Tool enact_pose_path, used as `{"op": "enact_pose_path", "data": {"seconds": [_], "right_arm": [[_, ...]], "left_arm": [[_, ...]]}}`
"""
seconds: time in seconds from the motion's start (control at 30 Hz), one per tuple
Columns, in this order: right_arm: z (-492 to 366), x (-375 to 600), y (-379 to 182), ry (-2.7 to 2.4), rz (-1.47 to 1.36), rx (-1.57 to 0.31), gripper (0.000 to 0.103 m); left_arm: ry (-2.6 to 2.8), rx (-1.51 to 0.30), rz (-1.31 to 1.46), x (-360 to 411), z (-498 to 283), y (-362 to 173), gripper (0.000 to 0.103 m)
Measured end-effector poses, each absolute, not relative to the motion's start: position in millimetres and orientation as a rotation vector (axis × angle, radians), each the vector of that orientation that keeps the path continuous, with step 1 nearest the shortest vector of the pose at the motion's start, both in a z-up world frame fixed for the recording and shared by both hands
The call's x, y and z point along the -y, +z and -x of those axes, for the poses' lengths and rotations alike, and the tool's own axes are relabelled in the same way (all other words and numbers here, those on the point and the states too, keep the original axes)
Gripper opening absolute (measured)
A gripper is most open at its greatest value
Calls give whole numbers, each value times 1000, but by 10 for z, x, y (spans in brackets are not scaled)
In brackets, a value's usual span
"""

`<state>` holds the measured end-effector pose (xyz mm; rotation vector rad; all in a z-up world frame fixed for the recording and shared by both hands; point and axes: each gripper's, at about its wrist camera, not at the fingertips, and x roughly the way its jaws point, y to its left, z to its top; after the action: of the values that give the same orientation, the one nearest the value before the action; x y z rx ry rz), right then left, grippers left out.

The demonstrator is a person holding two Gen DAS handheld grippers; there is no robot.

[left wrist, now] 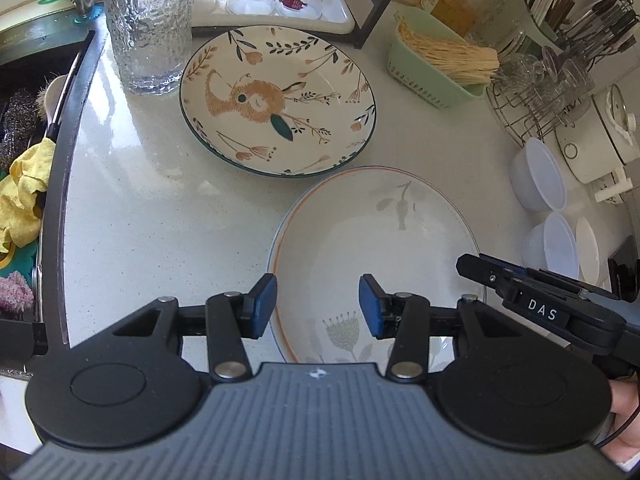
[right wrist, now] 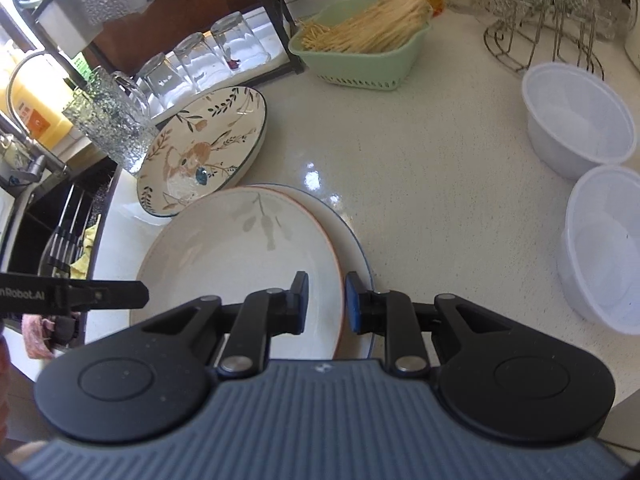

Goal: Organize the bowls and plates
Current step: 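Lower the leaf-print plate onto the rose plate and open the left gripper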

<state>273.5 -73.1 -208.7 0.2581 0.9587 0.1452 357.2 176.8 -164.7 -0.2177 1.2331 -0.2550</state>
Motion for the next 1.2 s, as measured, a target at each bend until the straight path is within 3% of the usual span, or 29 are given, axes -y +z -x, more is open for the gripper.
{"op": "enact_pose_path", "data": {"seconds": [0.7, 1.2], "right_arm": [[-2137, 812, -1204, 144, -247, -673, 25], [-1900, 695, -1089, 190, -227, -623, 25]], "left_arm": [[-256, -939, 151, -1640, -3035, -607, 50], [-241, -907, 150, -1660, -2869, -527, 50]]}}
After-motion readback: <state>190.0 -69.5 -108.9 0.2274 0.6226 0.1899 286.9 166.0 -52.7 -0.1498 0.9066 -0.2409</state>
